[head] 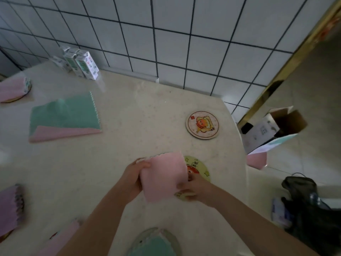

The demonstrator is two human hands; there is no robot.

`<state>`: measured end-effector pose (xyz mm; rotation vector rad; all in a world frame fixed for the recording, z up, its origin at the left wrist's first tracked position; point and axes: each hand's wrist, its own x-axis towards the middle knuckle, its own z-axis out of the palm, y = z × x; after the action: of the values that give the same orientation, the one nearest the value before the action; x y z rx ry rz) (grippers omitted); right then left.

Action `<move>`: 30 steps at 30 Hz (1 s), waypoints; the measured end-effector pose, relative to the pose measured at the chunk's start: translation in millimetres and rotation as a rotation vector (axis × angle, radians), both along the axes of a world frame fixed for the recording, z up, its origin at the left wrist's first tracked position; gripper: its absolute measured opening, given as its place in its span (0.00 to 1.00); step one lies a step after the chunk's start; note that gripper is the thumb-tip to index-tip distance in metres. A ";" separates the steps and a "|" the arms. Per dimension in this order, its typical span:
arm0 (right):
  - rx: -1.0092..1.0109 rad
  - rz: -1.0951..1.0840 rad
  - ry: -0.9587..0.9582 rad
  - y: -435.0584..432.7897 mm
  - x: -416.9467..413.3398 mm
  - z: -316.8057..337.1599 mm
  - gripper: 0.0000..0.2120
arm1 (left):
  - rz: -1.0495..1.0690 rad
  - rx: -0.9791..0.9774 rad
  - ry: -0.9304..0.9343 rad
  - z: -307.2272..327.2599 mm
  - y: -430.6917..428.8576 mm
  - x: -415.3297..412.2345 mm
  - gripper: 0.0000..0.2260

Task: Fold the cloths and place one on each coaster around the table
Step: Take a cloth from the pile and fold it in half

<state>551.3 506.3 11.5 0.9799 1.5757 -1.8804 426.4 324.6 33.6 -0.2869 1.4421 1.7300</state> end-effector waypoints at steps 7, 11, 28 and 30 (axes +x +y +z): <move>0.011 -0.289 0.152 55.2 30.8 0.8 0.10 | -0.092 0.145 0.011 -10.0 56.2 11.9 0.19; 0.076 -0.402 0.107 69.0 35.3 -10.9 0.09 | -0.063 0.018 0.082 -31.4 70.6 17.0 0.18; 0.486 -0.297 -0.073 66.4 47.0 -35.9 0.05 | -0.166 -0.645 0.428 -74.5 52.7 21.1 0.05; 0.488 -0.273 -0.102 66.0 49.1 -37.3 0.05 | -0.186 -0.674 0.462 -76.3 51.9 23.7 0.06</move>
<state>600.4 572.3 -25.7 1.5403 1.9659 -1.6029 450.1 376.5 -42.6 -0.0955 2.2970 1.1533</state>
